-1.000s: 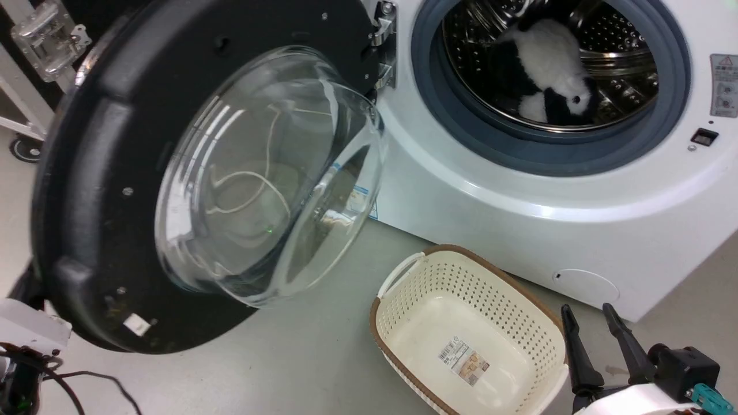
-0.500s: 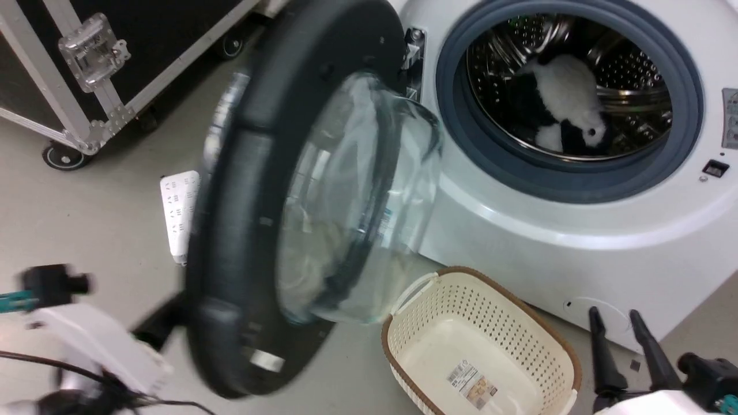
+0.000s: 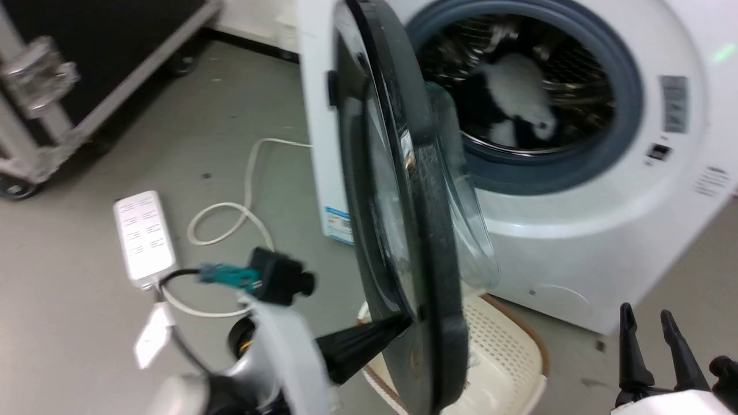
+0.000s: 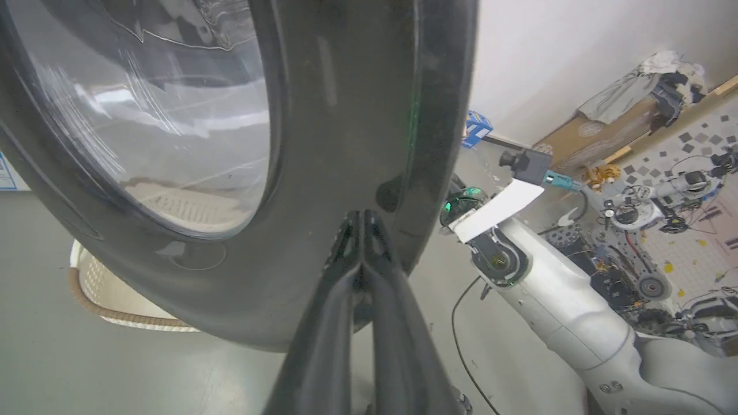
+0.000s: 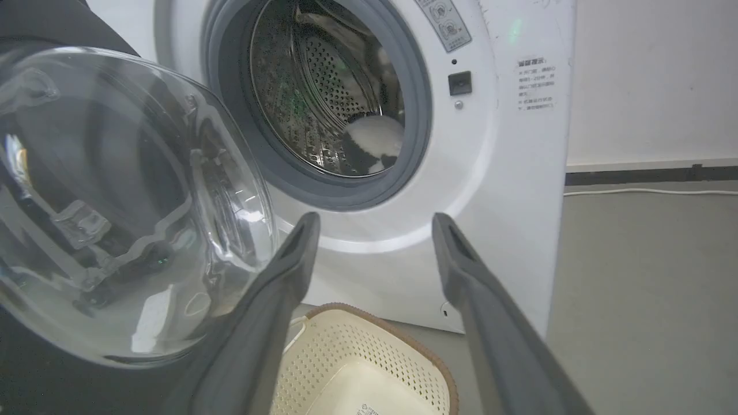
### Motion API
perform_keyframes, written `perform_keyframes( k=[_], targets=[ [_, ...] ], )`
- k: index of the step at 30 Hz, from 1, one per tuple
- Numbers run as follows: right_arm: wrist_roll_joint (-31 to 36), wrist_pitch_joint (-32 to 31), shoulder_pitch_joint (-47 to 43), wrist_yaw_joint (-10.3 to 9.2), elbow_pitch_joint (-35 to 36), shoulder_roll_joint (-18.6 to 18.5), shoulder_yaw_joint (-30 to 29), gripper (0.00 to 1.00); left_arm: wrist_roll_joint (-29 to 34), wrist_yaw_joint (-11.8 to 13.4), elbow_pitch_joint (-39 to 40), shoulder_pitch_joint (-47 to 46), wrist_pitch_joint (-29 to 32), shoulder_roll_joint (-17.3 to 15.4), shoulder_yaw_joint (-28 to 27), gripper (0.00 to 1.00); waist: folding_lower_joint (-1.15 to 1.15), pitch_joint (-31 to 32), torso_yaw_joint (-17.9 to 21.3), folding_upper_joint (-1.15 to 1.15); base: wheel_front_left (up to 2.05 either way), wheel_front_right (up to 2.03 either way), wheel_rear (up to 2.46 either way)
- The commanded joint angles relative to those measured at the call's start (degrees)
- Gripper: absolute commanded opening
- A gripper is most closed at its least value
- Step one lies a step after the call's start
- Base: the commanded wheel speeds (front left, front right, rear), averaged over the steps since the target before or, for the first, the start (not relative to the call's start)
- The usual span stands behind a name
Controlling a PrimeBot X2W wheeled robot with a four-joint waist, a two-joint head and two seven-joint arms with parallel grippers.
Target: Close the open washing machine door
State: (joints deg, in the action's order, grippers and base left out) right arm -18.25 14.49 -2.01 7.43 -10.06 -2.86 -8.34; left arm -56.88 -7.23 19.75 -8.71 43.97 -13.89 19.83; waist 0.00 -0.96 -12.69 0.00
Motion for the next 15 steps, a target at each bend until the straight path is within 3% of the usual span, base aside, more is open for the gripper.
perform_keyframes(
  k=[1,9,15],
  targets=[
    [-0.31,0.44,0.69,0.06,-0.09,-0.01,0.13,1.00,1.39,-0.25,-1.05,-1.98,-1.93,-0.44,1.46,0.00,0.00,-0.81,3.14,0.00,0.00,0.00,0.00],
    [-1.27,0.49,2.51,0.06,-0.24,-0.01,0.78,1.00,12.79,-0.25,-16.38,-15.38,-19.18,-1.96,13.48,0.00,0.00,-3.84,13.57,0.00,0.00,0.00,0.00],
    [-2.47,0.50,3.39,0.06,-0.16,-0.01,1.14,1.00,19.03,-0.25,-27.70,-24.92,-30.50,-0.74,17.31,0.00,0.00,-6.11,20.61,0.00,0.00,0.00,0.00]
  ],
)
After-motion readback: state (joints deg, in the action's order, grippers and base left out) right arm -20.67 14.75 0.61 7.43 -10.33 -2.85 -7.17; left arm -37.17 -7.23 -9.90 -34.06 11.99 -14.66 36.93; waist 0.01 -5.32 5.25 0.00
